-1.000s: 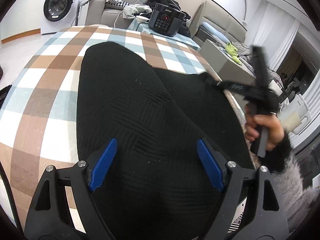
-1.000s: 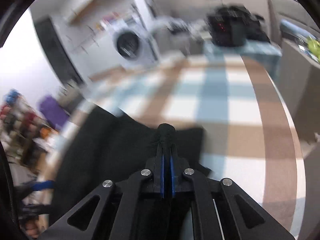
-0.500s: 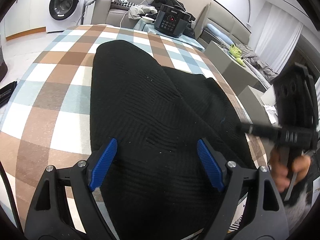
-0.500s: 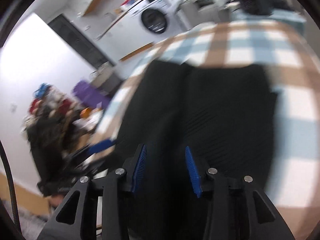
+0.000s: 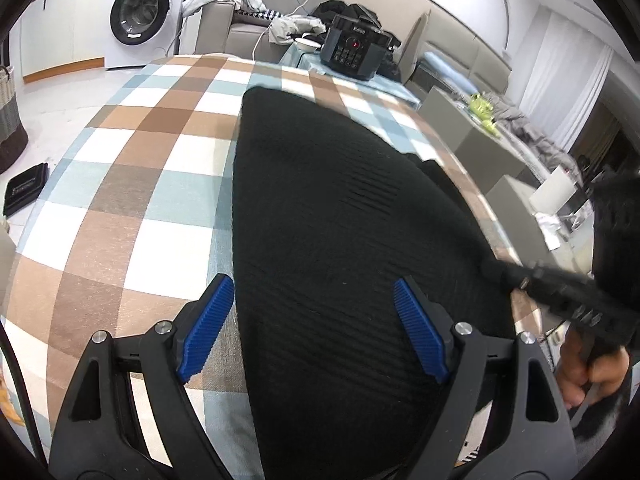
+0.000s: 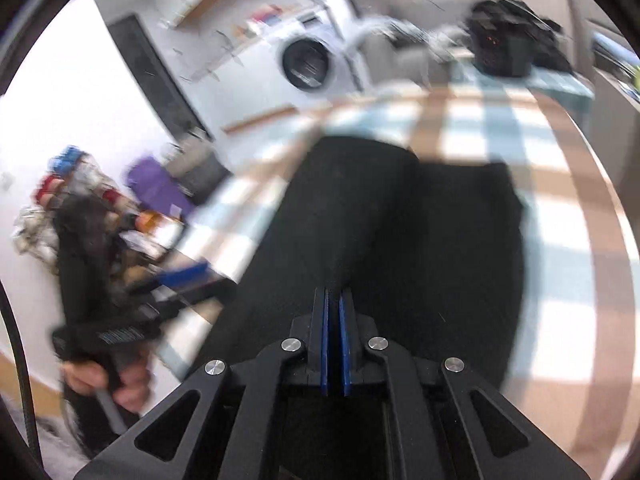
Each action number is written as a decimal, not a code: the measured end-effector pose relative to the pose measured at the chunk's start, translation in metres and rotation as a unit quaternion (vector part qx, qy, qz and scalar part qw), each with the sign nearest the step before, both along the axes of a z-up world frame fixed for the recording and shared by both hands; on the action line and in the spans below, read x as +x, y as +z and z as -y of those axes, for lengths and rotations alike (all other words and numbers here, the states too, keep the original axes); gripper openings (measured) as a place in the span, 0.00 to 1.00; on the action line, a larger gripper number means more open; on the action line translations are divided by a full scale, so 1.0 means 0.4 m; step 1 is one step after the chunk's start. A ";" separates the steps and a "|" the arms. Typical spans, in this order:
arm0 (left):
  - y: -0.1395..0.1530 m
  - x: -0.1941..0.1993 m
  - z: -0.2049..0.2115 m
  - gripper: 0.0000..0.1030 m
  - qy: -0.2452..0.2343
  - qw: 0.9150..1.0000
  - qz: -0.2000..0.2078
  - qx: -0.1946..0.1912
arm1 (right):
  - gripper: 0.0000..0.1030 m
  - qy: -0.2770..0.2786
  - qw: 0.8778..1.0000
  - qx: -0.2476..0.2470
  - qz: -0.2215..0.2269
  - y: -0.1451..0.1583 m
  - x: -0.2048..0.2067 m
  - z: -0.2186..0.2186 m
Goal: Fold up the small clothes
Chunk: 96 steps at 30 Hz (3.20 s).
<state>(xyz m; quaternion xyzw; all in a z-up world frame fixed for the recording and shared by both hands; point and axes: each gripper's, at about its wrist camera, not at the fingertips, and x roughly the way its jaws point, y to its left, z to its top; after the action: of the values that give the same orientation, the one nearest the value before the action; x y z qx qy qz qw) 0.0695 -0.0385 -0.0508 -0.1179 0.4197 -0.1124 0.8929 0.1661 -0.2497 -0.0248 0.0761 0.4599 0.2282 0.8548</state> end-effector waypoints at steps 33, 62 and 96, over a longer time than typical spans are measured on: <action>-0.092 0.039 0.030 0.78 -0.020 0.998 -0.055 0.021 | 0.09 -0.082 0.995 0.014 -0.062 -0.105 0.319 0.081; -0.051 -0.138 0.252 0.77 -0.163 0.986 -0.031 0.028 | 0.05 -0.077 0.992 0.086 -0.059 -0.141 -0.092 0.113; -0.026 -0.095 0.263 0.52 -0.167 0.986 -0.001 0.024 | 0.16 -0.033 0.997 0.064 -0.033 -0.099 -0.141 0.123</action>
<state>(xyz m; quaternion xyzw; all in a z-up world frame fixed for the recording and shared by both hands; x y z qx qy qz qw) 0.0314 -0.1437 -0.0610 -0.0250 0.4369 -0.2493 0.8639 0.1098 -0.2989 -0.0645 0.1534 0.4699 0.2265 0.8393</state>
